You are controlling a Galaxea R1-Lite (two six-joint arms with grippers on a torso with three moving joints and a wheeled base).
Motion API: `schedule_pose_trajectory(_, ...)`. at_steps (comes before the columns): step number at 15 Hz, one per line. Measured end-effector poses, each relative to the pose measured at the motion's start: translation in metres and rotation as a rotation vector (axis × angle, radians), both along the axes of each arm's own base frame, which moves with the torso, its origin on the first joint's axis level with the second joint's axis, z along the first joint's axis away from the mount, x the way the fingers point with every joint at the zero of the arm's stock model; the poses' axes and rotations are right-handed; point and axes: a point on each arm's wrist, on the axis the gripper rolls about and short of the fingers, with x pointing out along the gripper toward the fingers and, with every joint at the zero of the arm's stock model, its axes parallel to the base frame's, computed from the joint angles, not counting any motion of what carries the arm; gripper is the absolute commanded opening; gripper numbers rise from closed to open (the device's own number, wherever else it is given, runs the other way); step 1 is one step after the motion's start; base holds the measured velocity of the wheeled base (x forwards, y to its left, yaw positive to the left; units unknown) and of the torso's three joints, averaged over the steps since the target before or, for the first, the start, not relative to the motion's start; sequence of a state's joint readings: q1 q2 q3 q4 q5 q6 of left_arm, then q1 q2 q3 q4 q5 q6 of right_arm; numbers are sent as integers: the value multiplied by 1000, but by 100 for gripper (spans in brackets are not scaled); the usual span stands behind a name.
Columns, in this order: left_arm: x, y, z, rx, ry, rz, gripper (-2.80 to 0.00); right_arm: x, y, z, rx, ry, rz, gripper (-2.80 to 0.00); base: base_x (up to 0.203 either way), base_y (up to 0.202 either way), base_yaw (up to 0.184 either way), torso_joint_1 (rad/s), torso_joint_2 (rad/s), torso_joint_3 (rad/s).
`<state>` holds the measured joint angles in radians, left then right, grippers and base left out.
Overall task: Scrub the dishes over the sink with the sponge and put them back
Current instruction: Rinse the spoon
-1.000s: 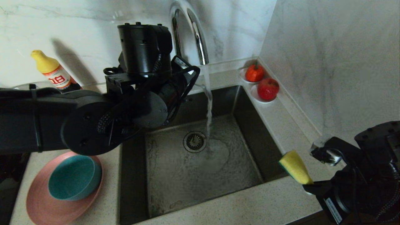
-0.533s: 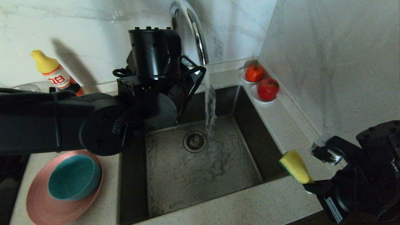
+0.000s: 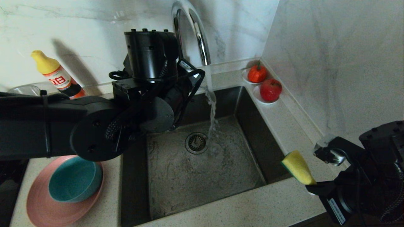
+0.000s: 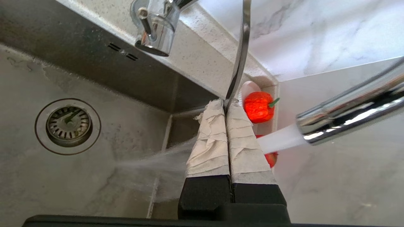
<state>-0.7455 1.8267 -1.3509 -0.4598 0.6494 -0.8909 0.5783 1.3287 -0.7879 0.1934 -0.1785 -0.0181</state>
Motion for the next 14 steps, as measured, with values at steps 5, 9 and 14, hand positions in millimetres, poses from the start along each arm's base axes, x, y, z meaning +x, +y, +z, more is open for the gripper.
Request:
schedule_pose_trajectory(5,-8,8,2,8,6,1,-280,-1,0,1,3,-5,0,-280,0,0,0,0,0,0)
schedule_pose_trajectory(9,-27,28,3,78,8,1,-280,-2,-1,2,5,-7,1,-280,0,0,0,0,0,0)
schedule_pose_trajectory(14,-54,66,11,223,-21,42,-280,-4,-2,1,7,-8,-2,-280,0,0,0,0,0,0)
